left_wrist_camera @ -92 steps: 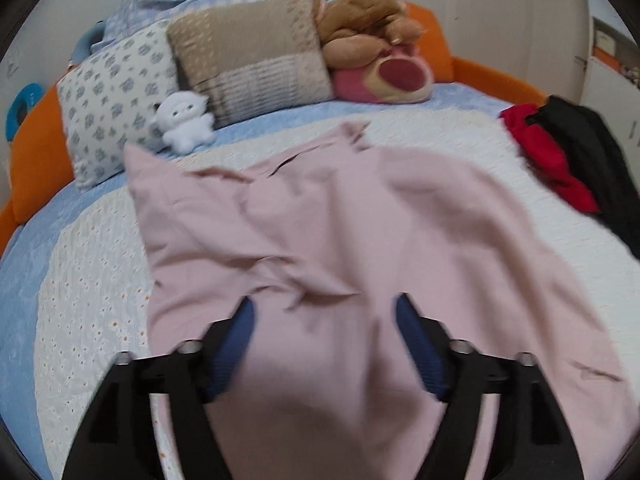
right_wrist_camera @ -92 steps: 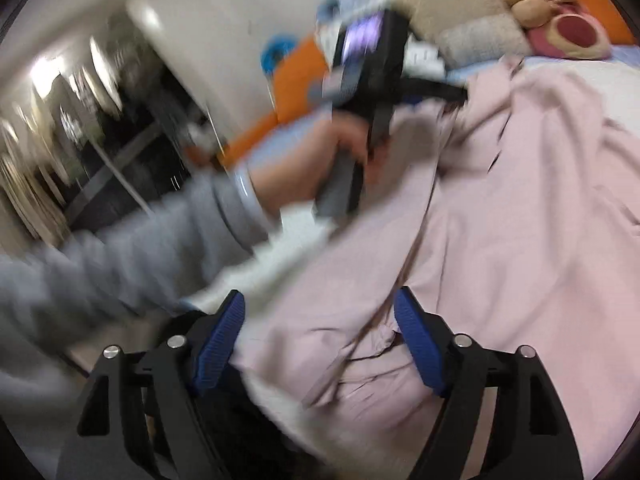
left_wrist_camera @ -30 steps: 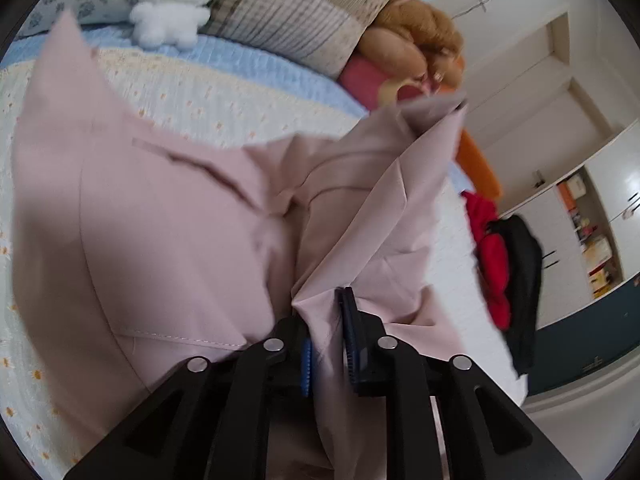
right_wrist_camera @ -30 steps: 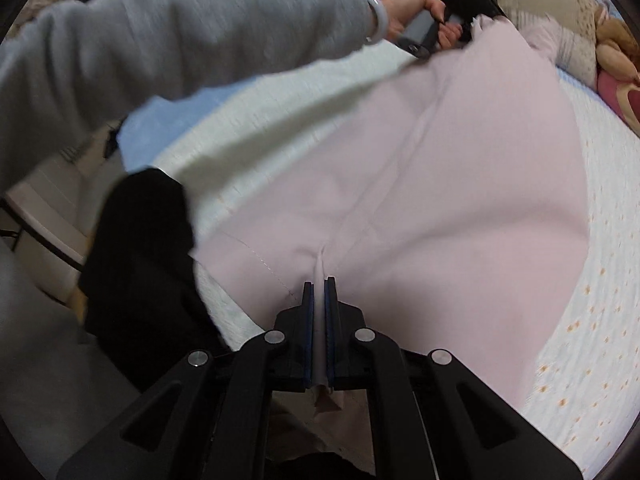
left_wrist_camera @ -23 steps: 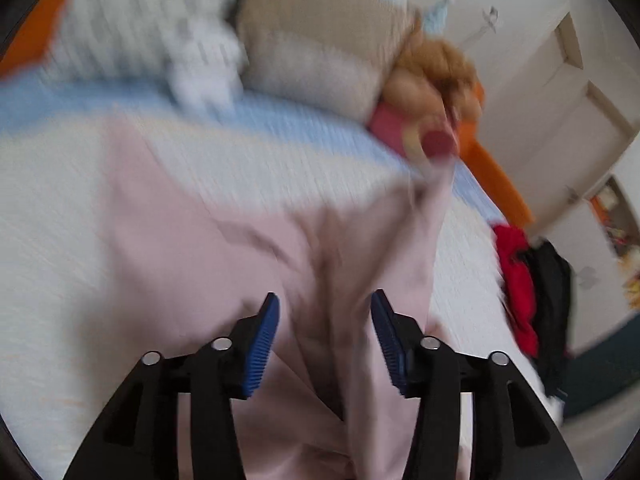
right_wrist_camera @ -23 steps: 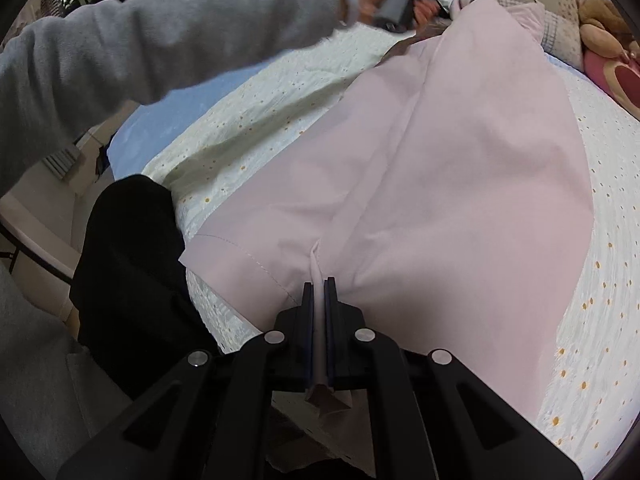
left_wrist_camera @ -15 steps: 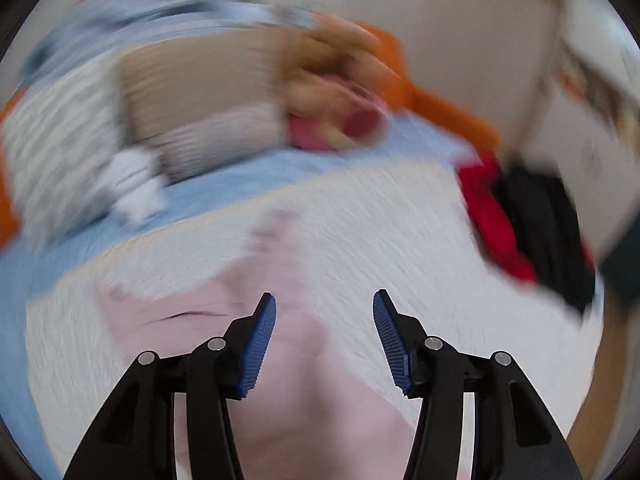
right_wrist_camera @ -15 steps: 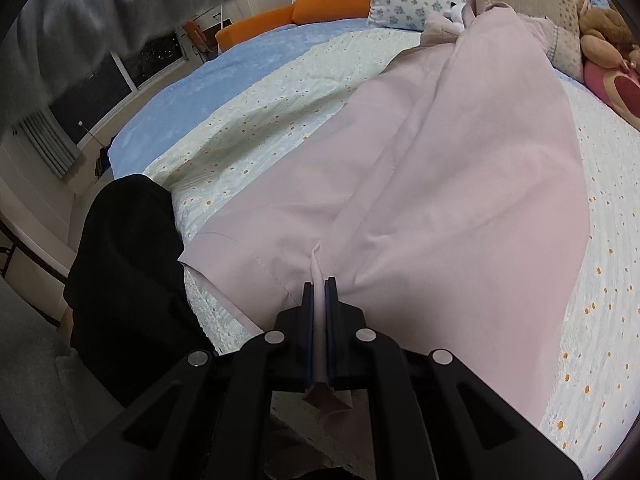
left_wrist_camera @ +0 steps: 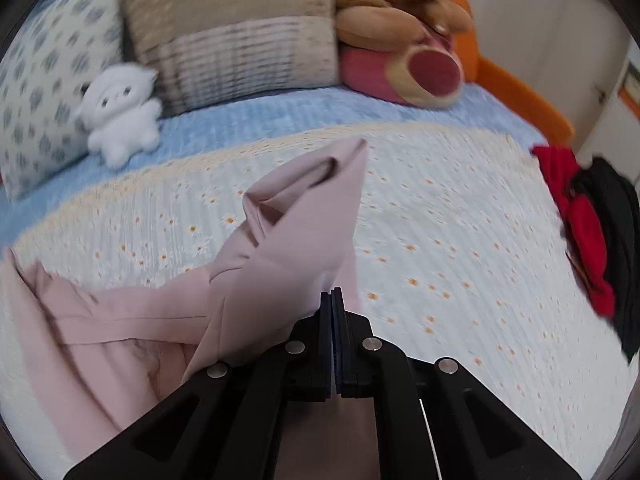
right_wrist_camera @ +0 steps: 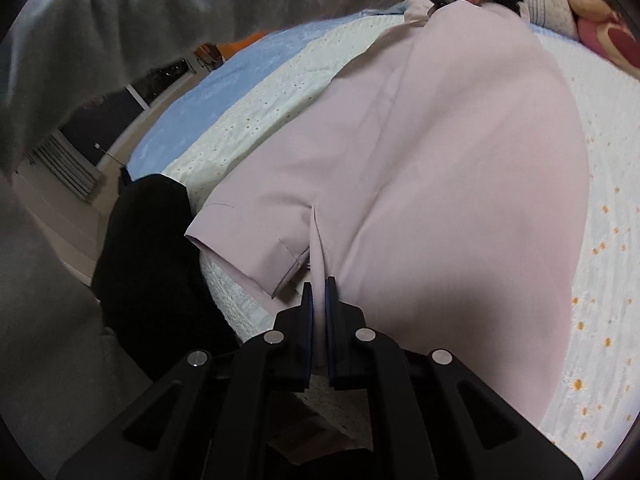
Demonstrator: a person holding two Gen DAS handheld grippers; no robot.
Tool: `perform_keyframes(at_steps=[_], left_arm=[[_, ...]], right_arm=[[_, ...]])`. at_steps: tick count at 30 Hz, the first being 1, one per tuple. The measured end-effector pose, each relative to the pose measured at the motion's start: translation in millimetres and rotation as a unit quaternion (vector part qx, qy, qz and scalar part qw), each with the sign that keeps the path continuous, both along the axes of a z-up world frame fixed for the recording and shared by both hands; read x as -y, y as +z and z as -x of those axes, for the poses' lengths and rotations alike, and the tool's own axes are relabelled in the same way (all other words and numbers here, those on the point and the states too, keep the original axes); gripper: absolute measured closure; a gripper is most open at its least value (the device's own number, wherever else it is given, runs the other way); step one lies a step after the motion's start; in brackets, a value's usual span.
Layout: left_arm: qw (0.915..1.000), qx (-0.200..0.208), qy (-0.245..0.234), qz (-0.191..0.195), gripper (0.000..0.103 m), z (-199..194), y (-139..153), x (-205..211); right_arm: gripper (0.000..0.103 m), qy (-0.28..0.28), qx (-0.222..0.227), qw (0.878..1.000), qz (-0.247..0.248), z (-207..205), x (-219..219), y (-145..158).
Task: Fold large clothes
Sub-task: 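Grasp the jacket edge with the left tool while the right tool releases the hem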
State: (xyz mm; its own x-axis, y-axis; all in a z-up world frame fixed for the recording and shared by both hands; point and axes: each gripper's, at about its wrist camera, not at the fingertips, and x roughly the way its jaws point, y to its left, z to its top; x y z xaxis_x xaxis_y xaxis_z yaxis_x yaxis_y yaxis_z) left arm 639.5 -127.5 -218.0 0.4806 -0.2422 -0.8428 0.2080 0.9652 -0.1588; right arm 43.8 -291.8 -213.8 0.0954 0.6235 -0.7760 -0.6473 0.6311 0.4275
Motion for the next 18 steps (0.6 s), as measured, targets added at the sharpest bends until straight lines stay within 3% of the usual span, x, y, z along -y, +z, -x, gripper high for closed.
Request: perform_keyframes(at_steps=[3, 4, 6, 8, 9, 12, 13, 14, 16, 18], left_arm=[[0.9993, 0.022, 0.028, 0.001, 0.095, 5, -30, -13], [0.9989, 0.032, 0.033, 0.004, 0.095, 8, -33, -11], [0.9981, 0.048, 0.026, -0.027, 0.095, 10, -26, -2], [0.9965, 0.066, 0.018, -0.048, 0.094, 14, -16, 6], [0.996, 0.074, 0.016, -0.048, 0.093, 16, -10, 8], [0.9931, 0.114, 0.013, -0.025, 0.08, 30, 22, 9], [0.9908, 0.132, 0.015, -0.026, 0.069, 34, 33, 10], [0.9891, 0.143, 0.009, -0.034, 0.064, 34, 45, 14], [0.9862, 0.151, -0.001, -0.068, 0.061, 28, 56, 25], [0.9823, 0.137, 0.002, -0.128, 0.061, 14, 57, 37]], right_arm=[[0.095, 0.002, -0.001, 1.0, -0.021, -4, 4, 5], [0.093, 0.009, -0.008, 1.0, -0.029, -4, 8, 13], [0.084, 0.016, 0.006, 0.999, -0.045, 0, 22, 35], [0.047, -0.006, 0.043, 0.996, -0.078, 3, 48, 72], [0.04, -0.032, 0.073, 0.993, -0.083, 5, 61, 87], [0.037, -0.084, 0.106, 0.989, -0.063, 3, 86, 101], [0.037, -0.104, 0.103, 0.988, -0.056, -1, 95, 98], [0.037, -0.122, 0.09, 0.987, -0.051, -6, 100, 90], [0.037, -0.146, 0.068, 0.986, -0.039, -13, 106, 72], [0.038, -0.161, 0.061, 0.985, -0.017, -18, 104, 58]])
